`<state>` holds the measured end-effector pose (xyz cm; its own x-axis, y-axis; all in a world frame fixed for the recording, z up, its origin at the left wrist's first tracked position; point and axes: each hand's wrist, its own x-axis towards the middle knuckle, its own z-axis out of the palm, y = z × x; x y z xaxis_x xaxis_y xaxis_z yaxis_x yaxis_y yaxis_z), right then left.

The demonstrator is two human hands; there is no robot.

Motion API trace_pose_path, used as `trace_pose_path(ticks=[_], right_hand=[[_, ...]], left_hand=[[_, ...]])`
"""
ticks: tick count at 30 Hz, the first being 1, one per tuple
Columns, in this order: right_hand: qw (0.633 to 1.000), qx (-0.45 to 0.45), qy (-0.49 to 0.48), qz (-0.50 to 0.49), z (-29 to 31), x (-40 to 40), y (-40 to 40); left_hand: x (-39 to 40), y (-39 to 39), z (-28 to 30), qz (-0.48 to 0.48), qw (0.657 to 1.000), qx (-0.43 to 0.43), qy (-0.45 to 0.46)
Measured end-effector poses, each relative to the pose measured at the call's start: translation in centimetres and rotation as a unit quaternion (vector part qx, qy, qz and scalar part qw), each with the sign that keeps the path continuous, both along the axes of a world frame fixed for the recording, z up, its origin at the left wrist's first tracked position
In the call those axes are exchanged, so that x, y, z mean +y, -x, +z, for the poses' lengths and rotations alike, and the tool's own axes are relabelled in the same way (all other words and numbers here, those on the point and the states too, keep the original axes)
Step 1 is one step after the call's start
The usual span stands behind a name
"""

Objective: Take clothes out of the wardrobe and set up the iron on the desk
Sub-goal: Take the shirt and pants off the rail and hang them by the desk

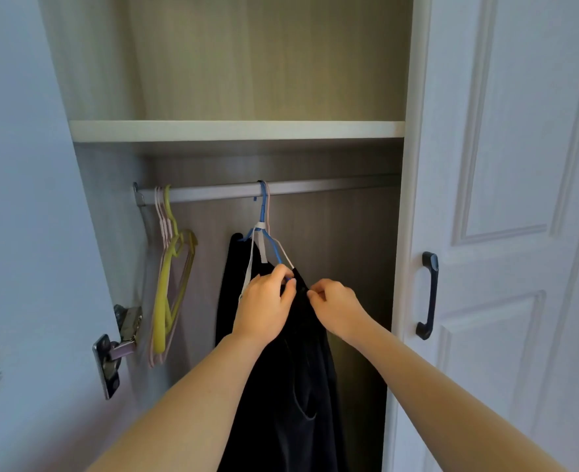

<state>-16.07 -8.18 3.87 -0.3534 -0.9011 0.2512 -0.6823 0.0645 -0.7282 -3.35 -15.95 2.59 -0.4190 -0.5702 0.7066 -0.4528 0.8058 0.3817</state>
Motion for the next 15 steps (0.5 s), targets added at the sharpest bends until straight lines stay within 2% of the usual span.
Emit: trace_pose_path(ticks=[4, 9, 11, 15], right_hand=[[1.000, 0.006, 0.004, -0.014, 0.6, -0.9, 0.2], [0.999, -0.050, 0.002, -0.012, 2.0, -2.3, 0.1], [0.996, -0.091, -0.007, -0.009, 2.5, -3.3, -0.1], [0.987, -0.158, -0.010, -0.024, 3.3, -4.9, -0.2]], left_hand=[[-1.0, -0.8, 1.5, 0.029, 0.995, 0.054, -0.075], [-1.7, -0.7, 3.8, 0.042, 0.964, 0.099, -0.241], [-2.6, 0.3, 4.5, 0.037, 0.940, 0.130, -0.312], [-4.2, 1.8, 6.4, -0.012, 0.853, 0.257, -0.455]])
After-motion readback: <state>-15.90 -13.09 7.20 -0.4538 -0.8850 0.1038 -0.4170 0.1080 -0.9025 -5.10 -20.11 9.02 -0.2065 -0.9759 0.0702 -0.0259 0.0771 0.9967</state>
